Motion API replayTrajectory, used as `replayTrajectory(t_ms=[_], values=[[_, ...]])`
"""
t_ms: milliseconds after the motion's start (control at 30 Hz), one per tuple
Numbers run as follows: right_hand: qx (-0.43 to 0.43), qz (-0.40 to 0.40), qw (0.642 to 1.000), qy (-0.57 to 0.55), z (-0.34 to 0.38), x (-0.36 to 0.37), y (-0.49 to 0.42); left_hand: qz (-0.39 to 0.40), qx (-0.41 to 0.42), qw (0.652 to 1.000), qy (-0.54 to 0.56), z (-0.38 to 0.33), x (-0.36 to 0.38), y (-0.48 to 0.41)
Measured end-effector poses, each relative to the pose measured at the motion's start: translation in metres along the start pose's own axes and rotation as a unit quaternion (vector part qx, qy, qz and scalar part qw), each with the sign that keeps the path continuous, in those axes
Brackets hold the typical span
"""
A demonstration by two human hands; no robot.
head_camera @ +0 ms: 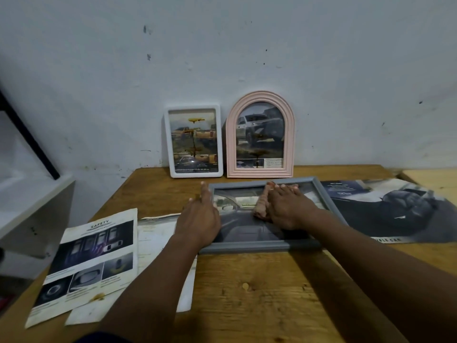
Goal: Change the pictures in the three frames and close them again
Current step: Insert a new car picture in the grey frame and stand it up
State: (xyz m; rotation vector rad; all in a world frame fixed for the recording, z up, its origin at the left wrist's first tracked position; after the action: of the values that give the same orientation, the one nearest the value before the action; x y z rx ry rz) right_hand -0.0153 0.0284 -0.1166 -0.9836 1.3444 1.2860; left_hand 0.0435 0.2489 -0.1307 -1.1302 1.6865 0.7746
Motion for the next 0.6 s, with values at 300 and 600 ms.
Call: replayTrajectory(t_ms=[300,600], values=[[0.024,-0.022,0.999,-0.021,0.019,0.011,-0.008,-0.006,0.038,0.999,-0.032,-0.001,-0.001,-0.002],[0.099,-0.017,0.995,-0.005,-0.024,0.01,0.003,0.03,0.055,0.998,-0.015,0.001,0.004,-0.009]])
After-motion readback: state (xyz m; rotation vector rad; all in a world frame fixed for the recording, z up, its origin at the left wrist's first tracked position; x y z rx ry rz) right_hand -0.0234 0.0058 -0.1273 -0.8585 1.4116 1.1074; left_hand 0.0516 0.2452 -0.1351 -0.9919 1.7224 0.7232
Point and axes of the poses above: each hand's wrist, its own y-axis away from the middle knuckle, its own x-axis out of the palm, z = x × y, the point moved 3 cm from there along -y, towards the middle knuckle, and after that the axes turned 4 degrees about z, right-handed, at the moved point
